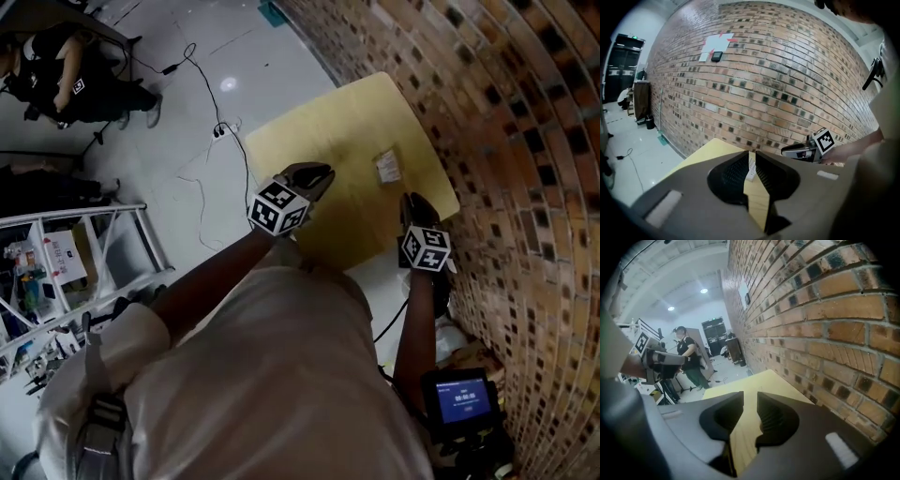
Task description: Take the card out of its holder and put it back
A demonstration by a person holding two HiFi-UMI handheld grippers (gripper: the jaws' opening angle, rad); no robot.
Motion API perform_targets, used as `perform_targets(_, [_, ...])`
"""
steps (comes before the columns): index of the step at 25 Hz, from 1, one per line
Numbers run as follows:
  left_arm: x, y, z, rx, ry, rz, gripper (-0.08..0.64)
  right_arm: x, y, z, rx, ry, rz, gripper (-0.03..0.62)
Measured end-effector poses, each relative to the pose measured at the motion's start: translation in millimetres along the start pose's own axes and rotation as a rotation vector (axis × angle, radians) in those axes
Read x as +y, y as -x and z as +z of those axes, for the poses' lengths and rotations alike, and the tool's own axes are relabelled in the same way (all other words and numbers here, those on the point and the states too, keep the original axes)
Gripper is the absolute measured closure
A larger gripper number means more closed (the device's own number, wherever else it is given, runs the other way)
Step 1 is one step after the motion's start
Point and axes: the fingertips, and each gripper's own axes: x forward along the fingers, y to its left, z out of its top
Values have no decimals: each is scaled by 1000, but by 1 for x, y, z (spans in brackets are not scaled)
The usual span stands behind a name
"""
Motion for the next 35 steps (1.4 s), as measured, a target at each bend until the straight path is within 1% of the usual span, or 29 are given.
perform_targets(3, [6,3,-12,14,25,-6,495,-4,-14,-9,33,5,-28,508])
perform_targets(5, [8,3,-16,20,17,-14,495,-9,-23,-12,53,4,-36,508])
perform_targets(9, [19,2,-13,18,3,-10,495,-16,-41,-21,90,11,-38,508])
perform_targets(13, [28,3,-12,13,15,10,495,-24,-58,-31,126,18,-41,508])
perform_targets(18, [29,3,-16,22,19,21,495,-37,-75,-48,171,19,-42,508])
perform_targets(23, [29,4,-20,37,17,34,495,-44,-91,-62,197,5,-26,505])
perform_targets(35, [30,10,-20,40,20,67,495,-50,-118,-82,244,0,0,503])
